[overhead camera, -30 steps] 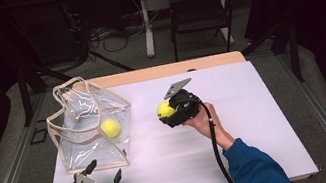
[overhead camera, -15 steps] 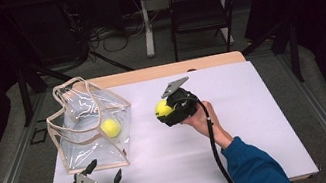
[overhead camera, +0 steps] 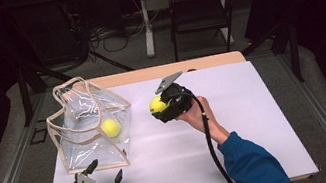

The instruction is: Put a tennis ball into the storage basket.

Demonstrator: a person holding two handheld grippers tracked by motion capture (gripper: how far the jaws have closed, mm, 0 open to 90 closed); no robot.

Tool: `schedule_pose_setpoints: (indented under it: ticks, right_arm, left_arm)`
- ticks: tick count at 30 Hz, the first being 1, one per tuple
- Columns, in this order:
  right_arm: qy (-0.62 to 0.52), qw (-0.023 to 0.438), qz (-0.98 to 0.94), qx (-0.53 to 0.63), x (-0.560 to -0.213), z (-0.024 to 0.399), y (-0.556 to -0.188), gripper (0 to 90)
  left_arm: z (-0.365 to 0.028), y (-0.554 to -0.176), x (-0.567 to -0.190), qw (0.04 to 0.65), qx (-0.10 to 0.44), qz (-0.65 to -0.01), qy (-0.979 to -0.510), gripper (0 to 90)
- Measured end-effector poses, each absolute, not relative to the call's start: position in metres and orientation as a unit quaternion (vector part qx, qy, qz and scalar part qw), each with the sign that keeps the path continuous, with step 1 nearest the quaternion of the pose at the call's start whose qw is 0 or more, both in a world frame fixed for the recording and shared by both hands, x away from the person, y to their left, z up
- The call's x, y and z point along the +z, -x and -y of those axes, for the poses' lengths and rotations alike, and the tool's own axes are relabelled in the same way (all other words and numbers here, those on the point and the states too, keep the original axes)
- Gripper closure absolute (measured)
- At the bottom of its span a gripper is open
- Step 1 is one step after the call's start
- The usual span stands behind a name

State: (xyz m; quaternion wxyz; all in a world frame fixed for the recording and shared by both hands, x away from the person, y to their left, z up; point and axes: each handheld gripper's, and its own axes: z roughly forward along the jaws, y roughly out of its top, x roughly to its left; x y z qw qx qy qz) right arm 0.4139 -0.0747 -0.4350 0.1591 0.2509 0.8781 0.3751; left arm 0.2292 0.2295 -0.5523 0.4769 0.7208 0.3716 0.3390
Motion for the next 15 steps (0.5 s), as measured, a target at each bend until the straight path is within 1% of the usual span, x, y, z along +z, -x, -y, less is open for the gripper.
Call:
schedule_pose_setpoints:
  ticks: [15]
  right_arm:
    - [-0.242,0.160,-0.879,0.377,-0.422,0.064,-0.420,26.1]
  left_arm:
    - [-0.230,-0.230,-0.553,0.477,0.338,-0.372,-0.721,16.0]
